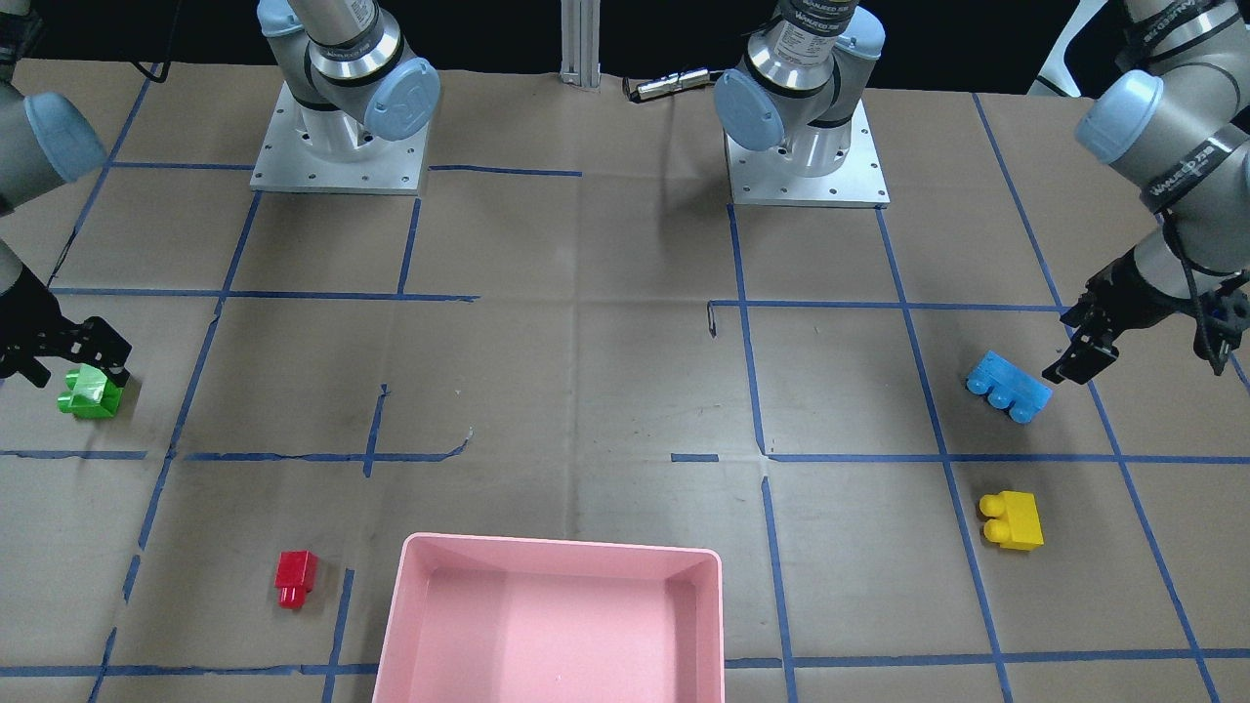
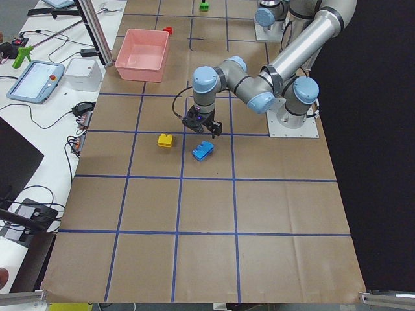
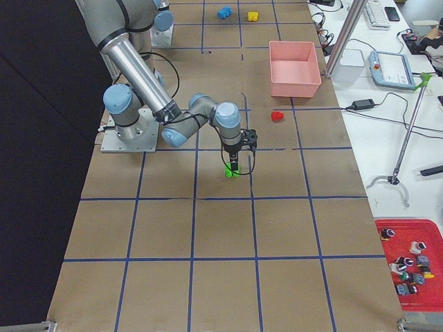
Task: Put all blocks into box
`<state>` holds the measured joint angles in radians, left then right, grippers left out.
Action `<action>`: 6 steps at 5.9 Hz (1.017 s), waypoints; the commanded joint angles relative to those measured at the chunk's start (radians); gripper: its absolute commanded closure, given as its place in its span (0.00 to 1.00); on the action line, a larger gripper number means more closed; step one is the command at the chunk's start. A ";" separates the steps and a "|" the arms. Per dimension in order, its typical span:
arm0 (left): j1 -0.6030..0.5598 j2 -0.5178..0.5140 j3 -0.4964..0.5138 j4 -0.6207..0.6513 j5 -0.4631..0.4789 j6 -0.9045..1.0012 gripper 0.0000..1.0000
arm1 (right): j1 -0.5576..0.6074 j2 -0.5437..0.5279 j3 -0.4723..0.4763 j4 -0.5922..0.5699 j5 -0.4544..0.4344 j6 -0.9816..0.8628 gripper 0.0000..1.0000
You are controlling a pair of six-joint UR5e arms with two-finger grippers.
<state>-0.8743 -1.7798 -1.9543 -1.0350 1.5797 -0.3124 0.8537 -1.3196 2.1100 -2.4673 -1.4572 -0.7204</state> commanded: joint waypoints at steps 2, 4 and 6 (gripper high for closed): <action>-0.002 -0.143 -0.002 0.047 -0.001 -0.001 0.00 | -0.025 0.040 0.008 -0.022 0.003 -0.043 0.02; -0.002 -0.162 0.000 0.049 0.000 0.000 0.00 | -0.028 0.059 0.016 -0.024 -0.034 -0.066 0.09; 0.000 -0.191 0.000 0.099 0.002 0.010 0.01 | -0.033 0.051 0.013 -0.021 -0.020 -0.064 0.80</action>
<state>-0.8756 -1.9583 -1.9550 -0.9579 1.5804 -0.3067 0.8218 -1.2643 2.1249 -2.4895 -1.4855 -0.7849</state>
